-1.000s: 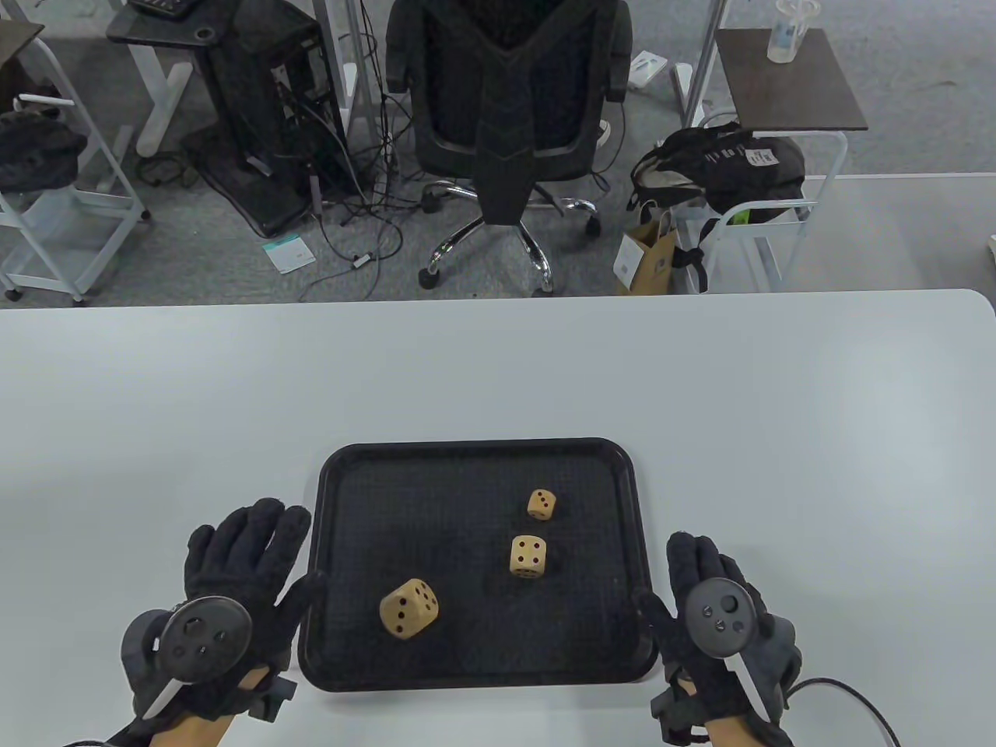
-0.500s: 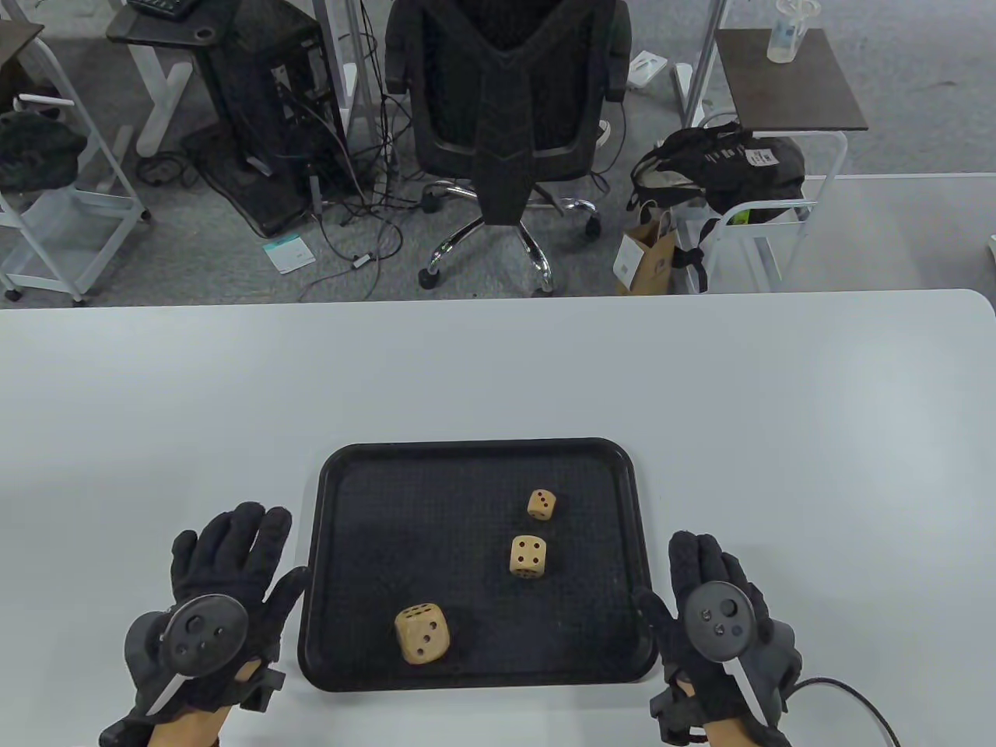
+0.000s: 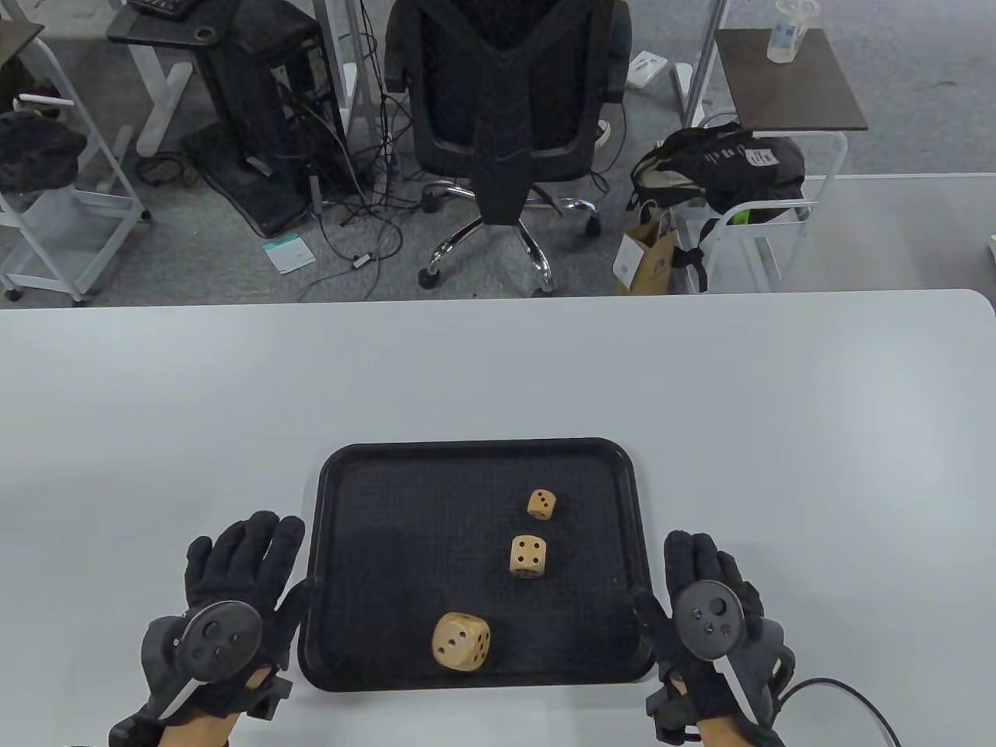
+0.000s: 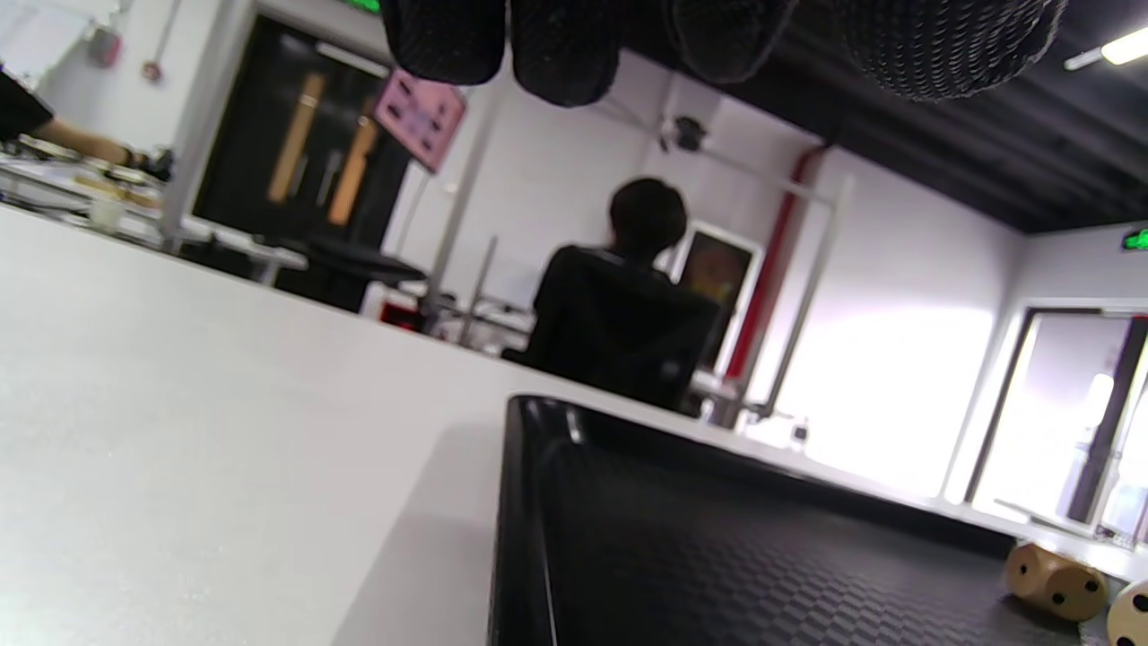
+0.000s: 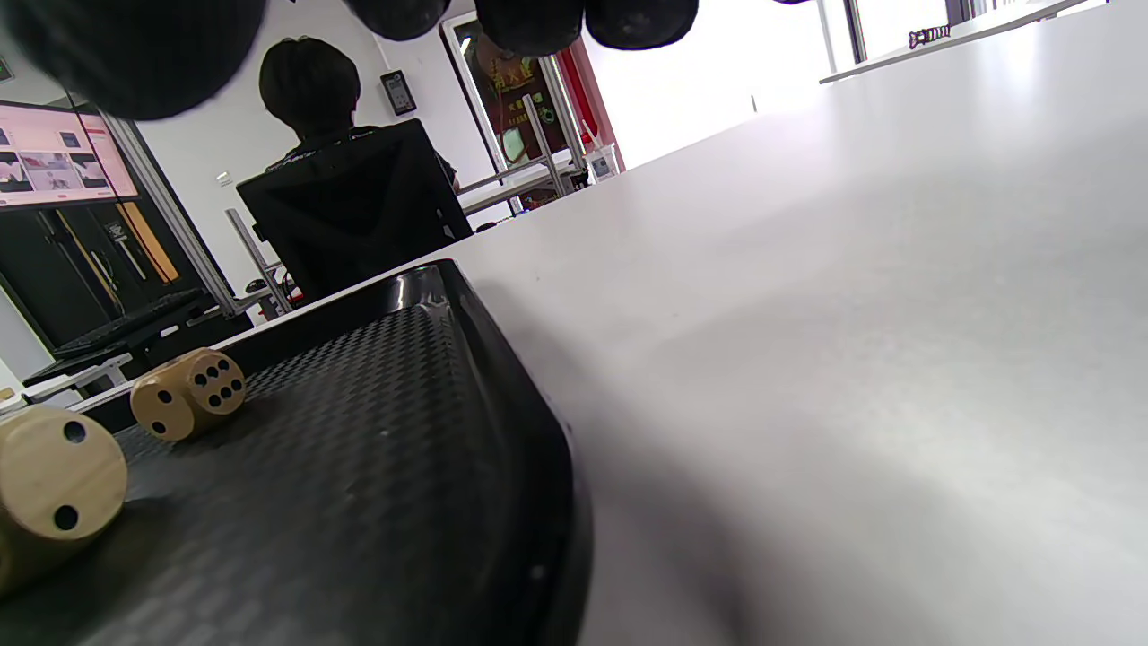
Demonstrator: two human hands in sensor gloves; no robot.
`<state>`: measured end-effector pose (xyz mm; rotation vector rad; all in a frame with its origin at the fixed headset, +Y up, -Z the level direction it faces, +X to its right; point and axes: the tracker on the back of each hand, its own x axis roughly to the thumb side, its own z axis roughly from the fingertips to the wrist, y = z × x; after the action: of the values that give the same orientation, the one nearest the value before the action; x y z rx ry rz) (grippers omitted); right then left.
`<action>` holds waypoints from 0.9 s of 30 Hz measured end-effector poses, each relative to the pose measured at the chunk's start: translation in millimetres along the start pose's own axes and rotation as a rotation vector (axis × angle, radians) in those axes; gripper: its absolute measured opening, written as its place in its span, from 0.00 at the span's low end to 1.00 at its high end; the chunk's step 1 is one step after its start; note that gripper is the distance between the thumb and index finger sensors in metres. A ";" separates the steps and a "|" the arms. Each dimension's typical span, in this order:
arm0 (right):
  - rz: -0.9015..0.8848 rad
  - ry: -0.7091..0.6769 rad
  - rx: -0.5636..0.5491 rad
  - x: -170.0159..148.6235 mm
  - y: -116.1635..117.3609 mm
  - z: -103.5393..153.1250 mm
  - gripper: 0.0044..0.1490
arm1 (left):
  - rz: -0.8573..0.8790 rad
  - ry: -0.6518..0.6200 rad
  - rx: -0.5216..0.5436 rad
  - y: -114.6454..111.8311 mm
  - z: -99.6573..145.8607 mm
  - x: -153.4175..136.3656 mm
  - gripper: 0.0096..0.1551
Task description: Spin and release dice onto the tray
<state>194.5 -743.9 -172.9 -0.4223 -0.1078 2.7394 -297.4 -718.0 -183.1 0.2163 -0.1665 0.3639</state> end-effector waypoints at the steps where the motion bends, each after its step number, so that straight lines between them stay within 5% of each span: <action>1: 0.002 0.000 0.002 0.4 0.1 0.1 0.53 | 0.001 0.000 0.000 -0.4 0.2 -0.3 0.42; 27: 0.017 -0.011 0.002 1.7 0.1 1.4 0.54 | -0.005 0.002 -0.024 -2.6 0.3 2.6 0.42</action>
<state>192.6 -743.4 -172.0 -0.4099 -0.1041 2.7586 -294.0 -719.6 -182.7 0.1924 -0.1685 0.3567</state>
